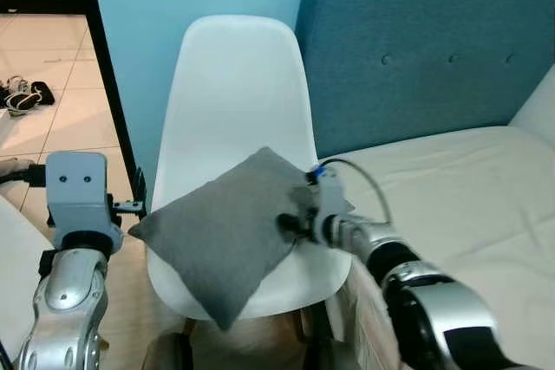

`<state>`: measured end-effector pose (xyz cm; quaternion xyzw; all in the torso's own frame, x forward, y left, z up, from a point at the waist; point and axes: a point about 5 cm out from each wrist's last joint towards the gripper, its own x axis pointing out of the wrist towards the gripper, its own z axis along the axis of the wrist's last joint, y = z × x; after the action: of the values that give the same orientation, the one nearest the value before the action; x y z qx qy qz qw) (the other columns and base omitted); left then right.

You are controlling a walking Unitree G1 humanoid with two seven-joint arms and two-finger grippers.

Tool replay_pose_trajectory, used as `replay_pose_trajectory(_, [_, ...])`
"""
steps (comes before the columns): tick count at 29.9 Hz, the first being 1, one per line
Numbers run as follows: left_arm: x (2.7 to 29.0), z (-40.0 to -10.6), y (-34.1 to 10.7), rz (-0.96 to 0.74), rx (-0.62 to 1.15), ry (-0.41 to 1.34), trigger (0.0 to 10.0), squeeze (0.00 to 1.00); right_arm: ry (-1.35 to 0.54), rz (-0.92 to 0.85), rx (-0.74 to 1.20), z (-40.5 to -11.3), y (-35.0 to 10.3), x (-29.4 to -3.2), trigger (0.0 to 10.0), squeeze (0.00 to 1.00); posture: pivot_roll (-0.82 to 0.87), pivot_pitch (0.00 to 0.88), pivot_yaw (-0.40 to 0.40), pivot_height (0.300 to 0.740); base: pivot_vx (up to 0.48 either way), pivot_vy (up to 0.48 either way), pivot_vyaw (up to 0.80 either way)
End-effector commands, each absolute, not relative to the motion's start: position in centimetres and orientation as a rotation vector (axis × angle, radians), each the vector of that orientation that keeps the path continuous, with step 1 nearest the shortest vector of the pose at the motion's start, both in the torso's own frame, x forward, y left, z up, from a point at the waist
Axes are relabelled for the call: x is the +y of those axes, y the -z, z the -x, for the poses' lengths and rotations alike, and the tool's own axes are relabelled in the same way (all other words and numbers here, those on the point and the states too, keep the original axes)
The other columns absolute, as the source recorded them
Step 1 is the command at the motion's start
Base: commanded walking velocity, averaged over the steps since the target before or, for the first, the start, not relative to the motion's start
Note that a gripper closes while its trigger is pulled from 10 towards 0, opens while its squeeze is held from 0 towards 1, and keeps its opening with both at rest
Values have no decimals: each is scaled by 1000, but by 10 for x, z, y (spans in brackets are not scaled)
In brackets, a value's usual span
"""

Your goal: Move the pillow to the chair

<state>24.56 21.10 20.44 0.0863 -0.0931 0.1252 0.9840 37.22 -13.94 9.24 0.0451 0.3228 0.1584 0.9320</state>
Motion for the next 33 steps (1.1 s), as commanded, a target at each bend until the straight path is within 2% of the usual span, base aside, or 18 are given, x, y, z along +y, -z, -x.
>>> replay_pose_trajectory(1, [205, -250, -202, -147, -170, -236, 10000, 0, -311, -49, 647, -374, -97, -152, 10000, 1000, 126, 3, -132, 571, 0, 0, 0])
replay_pose_trajectory(3, [203, -251, -202, -141, -173, -232, 10000, 0, -321, -58, 608, -378, -105, -156, 10000, 1000, 125, 1, -132, 571, 0, 0, 0])
replay_pose_trajectory(5, [200, -252, -204, -119, -178, -227, 10000, 0, -407, -181, 479, -387, -130, -149, 10000, 1000, 112, 0, -126, 571, 0, 0, 0])
replay_pose_trajectory(6, [198, -253, -205, -108, -181, -223, 10000, 0, -458, -273, 410, -389, -142, -142, 10000, 0, 109, 0, -127, 571, 0, 0, 0])
replay_pose_trajectory(11, [194, -252, -206, -89, -184, -213, 10000, 0, -575, -447, 285, -387, -162, -127, 10000, 0, 104, 0, -126, 580, 0, 0, 0])
replay_pose_trajectory(12, [190, -252, -205, -76, -181, -202, 10000, 0, -631, -513, 233, -381, -169, -120, 10000, 0, 102, 0, -126, 584, 0, 0, 0])
replay_pose_trajectory(15, [182, -249, -202, -67, -170, -180, 10000, 0, -704, -567, 196, -365, -171, -107, 10000, 0, 101, 0, -125, 594, 0, 0, 0])
replay_pose_trajectory(19, [175, -247, -198, -79, -158, -155, 10000, 0, -738, -530, 186, -354, -166, -99, 10000, 0, 98, 0, -121, 604, 0, 0, 0])
replay_pose_trajectory(21, [157, -244, -188, -126, -133, -77, 10000, 0, -706, -391, 184, -341, -146, -93, 10000, 0, 91, 0, -106, 613, 0, 0, 0])
replay_pose_trajectory(24, [157, -244, -188, -126, -133, -77, 10000, 0, -706, -391, 184, -341, -146, -93, 10000, 0, 91, 0, -106, 613, 0, 0, 0])
replay_pose_trajectory(26, [152, -243, -185, -130, -126, -52, 10000, 0, -703, -328, 178, -338, -141, -93, 10000, 0, 93, 0, -107, 618, 0, 0, 0])
replay_pose_trajectory(30, [124, -237, -188, 80, -150, 123, 10000, 0, -734, -216, 175, -332, -136, -89, 10000, 0, 96, 0, -113, 637, 0, 0, 0])
replay_pose_trajectory(33, [118, -236, -187, 69, -146, 146, 10000, 0, -733, -213, 178, -331, -137, -89, 10000, 0, 97, 0, -114, 647, 0, 0, 0])
